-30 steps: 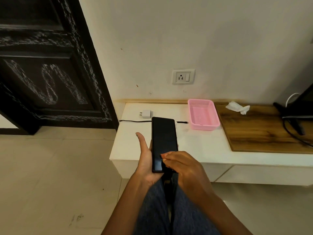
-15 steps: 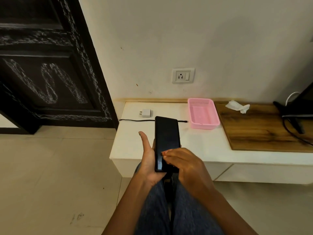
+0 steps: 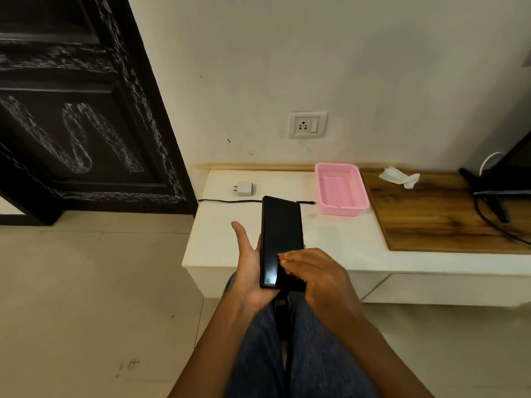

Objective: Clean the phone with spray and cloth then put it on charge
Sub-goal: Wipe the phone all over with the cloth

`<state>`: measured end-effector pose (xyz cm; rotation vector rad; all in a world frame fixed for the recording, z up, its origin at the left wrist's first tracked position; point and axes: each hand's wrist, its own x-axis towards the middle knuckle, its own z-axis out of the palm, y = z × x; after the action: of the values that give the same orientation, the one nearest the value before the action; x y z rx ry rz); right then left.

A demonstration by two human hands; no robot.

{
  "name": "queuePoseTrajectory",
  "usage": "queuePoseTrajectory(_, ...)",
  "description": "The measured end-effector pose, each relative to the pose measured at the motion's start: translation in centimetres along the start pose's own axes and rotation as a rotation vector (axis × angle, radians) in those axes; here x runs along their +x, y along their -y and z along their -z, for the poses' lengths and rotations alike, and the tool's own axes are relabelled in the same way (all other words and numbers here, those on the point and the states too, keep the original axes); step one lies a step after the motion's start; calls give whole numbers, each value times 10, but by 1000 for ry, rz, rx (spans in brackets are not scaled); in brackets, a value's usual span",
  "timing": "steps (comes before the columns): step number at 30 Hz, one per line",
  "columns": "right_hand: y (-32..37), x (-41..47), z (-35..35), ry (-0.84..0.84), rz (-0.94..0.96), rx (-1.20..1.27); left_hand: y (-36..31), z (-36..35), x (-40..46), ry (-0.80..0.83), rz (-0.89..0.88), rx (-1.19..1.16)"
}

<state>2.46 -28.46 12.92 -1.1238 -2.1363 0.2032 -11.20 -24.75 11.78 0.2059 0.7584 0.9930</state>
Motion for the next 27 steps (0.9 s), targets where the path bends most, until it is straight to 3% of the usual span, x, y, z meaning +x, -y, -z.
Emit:
queuePoseTrajectory(4, 9, 14, -5, -64, -25, -11, 0, -2, 3, 11, 6, -3)
queuePoseTrajectory(9, 23, -8, -10, 31, 100, 3, -3, 9, 5, -43, -7, 2)
queuePoseTrajectory(16, 11, 7, -4, -38, -6, -11, -2, 1, 4, -5, 0, -29)
queuePoseTrajectory(22, 28, -11, -11, 8, 123, 13, -1, 8, 5, -72, -5, -17)
queuePoseTrajectory(27, 11, -8, -1, 15, 50, -10, -2, 3, 5, -45, -2, -58)
